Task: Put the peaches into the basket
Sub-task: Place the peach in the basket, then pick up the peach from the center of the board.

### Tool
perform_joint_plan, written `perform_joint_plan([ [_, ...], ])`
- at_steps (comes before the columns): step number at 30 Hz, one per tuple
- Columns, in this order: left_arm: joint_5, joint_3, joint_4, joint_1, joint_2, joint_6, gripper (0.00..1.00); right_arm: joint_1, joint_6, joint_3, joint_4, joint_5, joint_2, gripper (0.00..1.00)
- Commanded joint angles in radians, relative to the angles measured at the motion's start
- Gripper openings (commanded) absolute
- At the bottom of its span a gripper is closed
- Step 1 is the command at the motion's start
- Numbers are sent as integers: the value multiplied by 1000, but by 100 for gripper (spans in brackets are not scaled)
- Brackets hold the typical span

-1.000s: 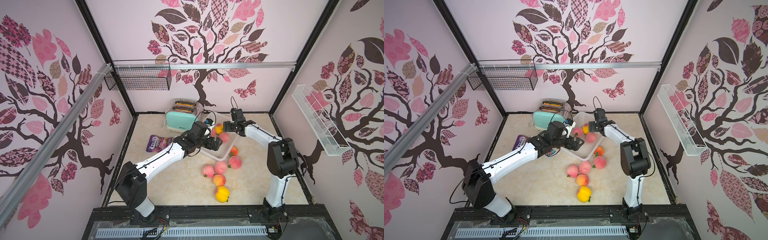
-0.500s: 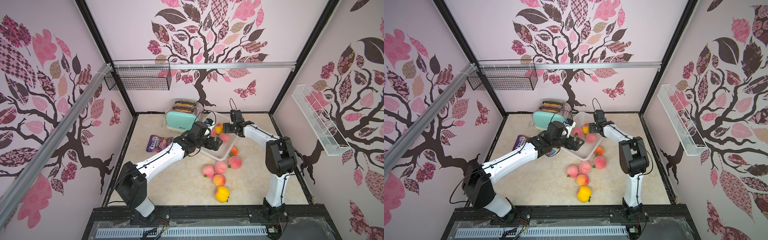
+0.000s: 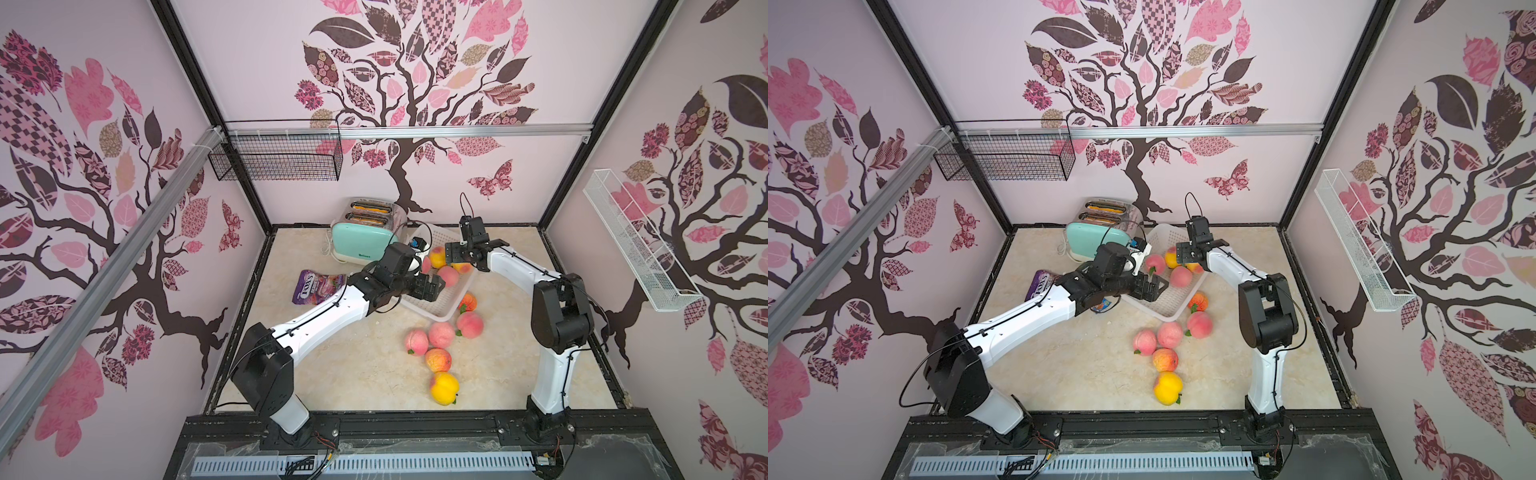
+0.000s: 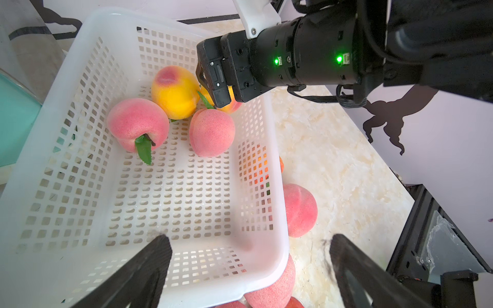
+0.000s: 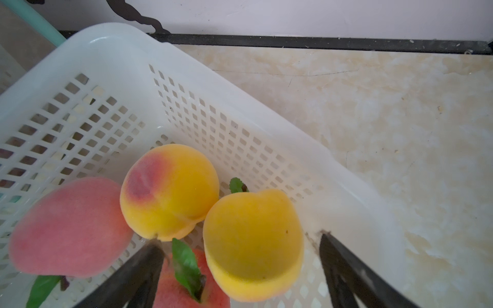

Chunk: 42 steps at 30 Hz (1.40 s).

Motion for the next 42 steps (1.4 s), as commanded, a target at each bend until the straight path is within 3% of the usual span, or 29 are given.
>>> perform_joint_plan([
  [1, -10, -22, -29, 4, -37, 14, 97, -6, -8, 29, -31, 10, -47, 94],
  [13, -50, -224, -102, -20, -253, -15, 97, 32, 5, -116, -109, -1, -272, 94],
  [21, -124, -321, -144, -110, -355, -39, 97, 141, 29, -206, -176, 21, -438, 96],
  [27, -128, -400, -109, -126, -411, -66, 97, 225, 56, -313, -223, 63, -590, 97],
  [42, -100, -492, -10, -135, -358, -133, 97, 339, 202, -651, -298, -40, -979, 98],
])
